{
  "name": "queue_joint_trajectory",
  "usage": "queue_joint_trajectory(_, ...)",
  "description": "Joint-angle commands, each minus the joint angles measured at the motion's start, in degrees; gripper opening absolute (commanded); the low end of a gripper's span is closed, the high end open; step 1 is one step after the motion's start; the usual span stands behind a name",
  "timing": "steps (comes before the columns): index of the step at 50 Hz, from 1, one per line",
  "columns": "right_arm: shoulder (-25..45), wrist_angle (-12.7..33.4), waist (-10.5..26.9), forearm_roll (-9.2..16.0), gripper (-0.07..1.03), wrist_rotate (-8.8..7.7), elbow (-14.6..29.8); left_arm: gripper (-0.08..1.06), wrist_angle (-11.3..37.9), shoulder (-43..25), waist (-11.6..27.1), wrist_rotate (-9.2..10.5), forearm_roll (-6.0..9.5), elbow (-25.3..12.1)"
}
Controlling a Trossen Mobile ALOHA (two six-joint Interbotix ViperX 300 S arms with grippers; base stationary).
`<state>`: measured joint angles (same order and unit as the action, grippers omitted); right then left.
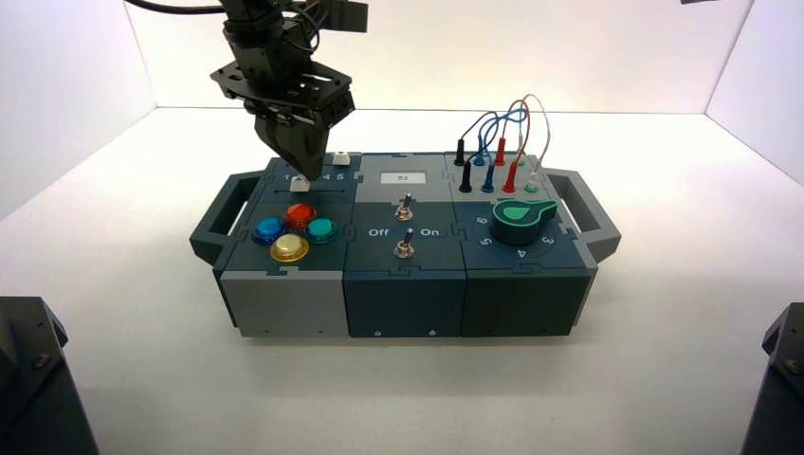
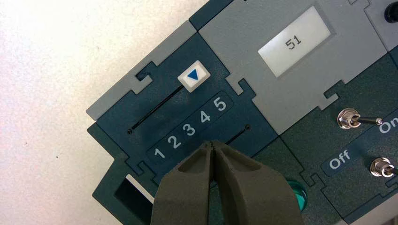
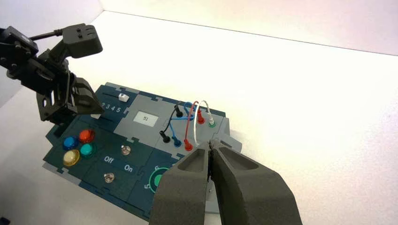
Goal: Move the bottom slider to position 2.
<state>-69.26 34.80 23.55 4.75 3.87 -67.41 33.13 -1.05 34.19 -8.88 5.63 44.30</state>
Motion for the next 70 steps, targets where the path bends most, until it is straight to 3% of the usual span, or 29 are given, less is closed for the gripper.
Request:
queue_joint_trajectory(1, 0.7, -0.53, 0.18, 0.18, -0.03, 0.09, 1.85, -0.03, 0.0, 0.62, -0.35, -0.35, -0.18, -0.88)
queue_joint_trajectory(70, 0.7, -0.44, 0.18, 0.18, -0.03, 0.09, 1.85, -0.03, 0.26, 0.62, -0.97, -1.41, -0.26, -1.49)
